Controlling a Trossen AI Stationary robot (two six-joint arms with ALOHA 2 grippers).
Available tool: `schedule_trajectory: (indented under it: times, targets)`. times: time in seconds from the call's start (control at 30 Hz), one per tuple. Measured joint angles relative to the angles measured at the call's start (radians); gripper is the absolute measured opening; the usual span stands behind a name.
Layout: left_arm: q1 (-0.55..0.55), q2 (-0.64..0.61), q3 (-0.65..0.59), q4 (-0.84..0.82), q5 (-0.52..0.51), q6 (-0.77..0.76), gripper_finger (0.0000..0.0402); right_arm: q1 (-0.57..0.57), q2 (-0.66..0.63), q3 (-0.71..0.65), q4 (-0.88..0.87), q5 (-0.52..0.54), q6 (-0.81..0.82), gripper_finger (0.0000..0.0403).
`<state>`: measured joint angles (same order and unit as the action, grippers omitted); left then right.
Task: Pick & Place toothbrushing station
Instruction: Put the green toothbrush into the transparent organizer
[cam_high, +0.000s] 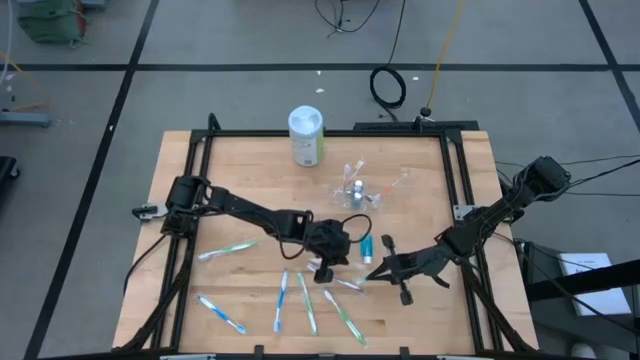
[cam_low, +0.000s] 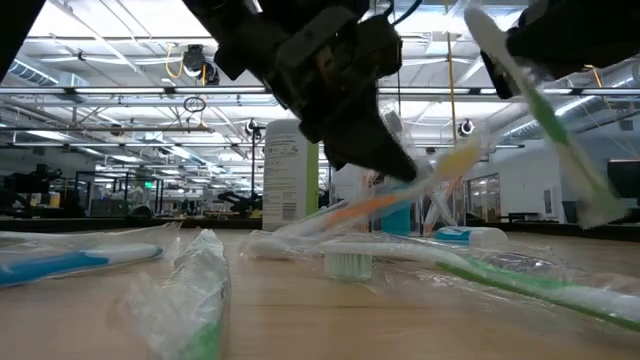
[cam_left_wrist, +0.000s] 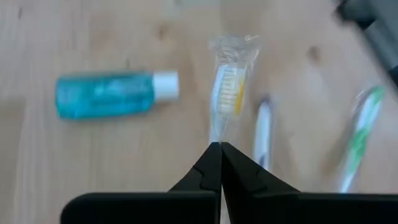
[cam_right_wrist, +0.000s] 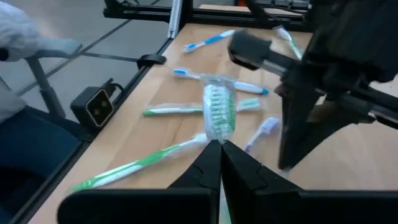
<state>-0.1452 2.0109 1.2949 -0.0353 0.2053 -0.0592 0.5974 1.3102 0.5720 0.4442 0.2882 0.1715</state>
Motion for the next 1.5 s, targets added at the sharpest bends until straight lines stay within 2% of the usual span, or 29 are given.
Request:
schedule_trajectory:
  times: [0.17,0.3,0.4,0.53,0.57,0.63,0.7,0.77,0.9,0.97,1.13,1.27,1.5]
  targets:
    - [0.002,0.000,-0.001,-0.090,-0.024,-0.014,0.0006,0.001,0.000,0.000,-0.001,0.010,0.000,0.0000]
    - [0.002,0.000,-0.001,-0.130,-0.068,-0.016,0.0007,0.001,-0.002,0.000,-0.004,0.141,-0.015,0.0000]
    - [0.001,0.000,-0.001,-0.136,-0.139,-0.022,0.0015,0.001,-0.012,0.000,0.023,0.350,-0.101,0.0000]
    - [0.002,0.000,-0.001,-0.137,-0.163,-0.003,0.0042,-0.004,-0.040,0.000,0.143,0.760,-0.234,0.0000]
    - [0.002,0.000,-0.001,-0.135,-0.164,-0.001,0.0052,-0.008,-0.048,0.000,0.189,0.837,-0.282,0.0000]
    - [0.002,0.000,-0.001,-0.126,-0.165,0.001,0.0074,-0.022,-0.063,0.000,0.298,0.922,-0.377,0.0000]
    - [0.002,0.000,-0.001,-0.122,-0.165,0.003,0.0098,-0.052,-0.078,0.000,0.411,0.930,-0.445,0.0000]
    - [0.004,0.000,-0.001,-0.122,-0.174,0.004,0.0121,-0.096,-0.082,0.000,0.479,0.881,-0.465,0.0000]
    - [0.006,0.000,-0.001,-0.087,-0.214,0.017,0.0152,-0.191,-0.072,0.000,0.467,0.729,-0.368,0.0000]
    - [0.007,0.000,-0.001,-0.075,-0.216,0.026,0.0161,-0.224,-0.069,-0.002,0.427,0.721,-0.320,0.0000]
    - [0.006,0.000,-0.001,-0.068,-0.214,0.028,0.0164,-0.269,-0.072,-0.063,0.414,0.747,-0.234,0.0000]
    - [0.006,0.000,-0.001,-0.067,-0.214,0.028,0.0155,-0.301,-0.075,-0.120,0.445,0.819,-0.175,0.0000]
    - [0.006,0.000,-0.001,-0.065,-0.214,0.029,0.0148,-0.404,-0.075,-0.218,0.701,0.712,-0.135,0.0000]
